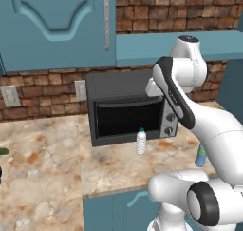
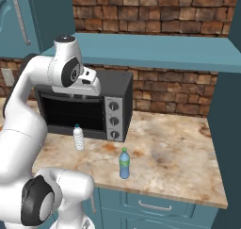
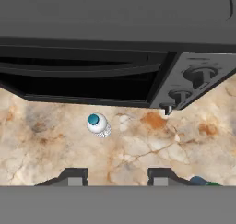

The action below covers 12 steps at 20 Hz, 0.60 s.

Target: Take the bottled waters from the counter and place them in the freezer to freeze. Close the freezer door after placing the bottles.

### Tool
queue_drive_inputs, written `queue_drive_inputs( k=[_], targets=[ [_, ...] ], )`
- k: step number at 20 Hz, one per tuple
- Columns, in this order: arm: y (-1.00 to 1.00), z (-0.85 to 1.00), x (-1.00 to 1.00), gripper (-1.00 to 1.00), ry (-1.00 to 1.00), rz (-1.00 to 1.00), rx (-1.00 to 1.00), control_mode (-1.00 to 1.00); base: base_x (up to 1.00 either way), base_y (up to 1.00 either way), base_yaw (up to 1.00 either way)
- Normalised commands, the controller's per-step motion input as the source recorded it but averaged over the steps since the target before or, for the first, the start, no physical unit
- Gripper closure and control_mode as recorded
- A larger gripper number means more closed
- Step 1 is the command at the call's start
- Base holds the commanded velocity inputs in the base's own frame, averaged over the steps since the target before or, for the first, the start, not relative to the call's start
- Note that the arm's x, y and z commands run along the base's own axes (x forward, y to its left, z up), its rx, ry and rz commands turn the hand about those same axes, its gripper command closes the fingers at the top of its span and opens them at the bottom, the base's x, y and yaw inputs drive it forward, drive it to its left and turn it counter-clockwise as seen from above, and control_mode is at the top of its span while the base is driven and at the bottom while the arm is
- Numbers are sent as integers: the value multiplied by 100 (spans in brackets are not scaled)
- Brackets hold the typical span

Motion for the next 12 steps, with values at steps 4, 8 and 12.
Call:
queue_drive_inputs(
  k=[4, 8, 12],
  targets=[
    [-3, 0, -1, -100, 0, 6, 2, -100, 0, 0, 0],
    [-1, -8, -17, -100, -5, 18, 2, -100, 0, 0, 0],
    [-22, -7, -48, -100, -21, 17, 4, -100, 0, 0, 0]
  ],
)
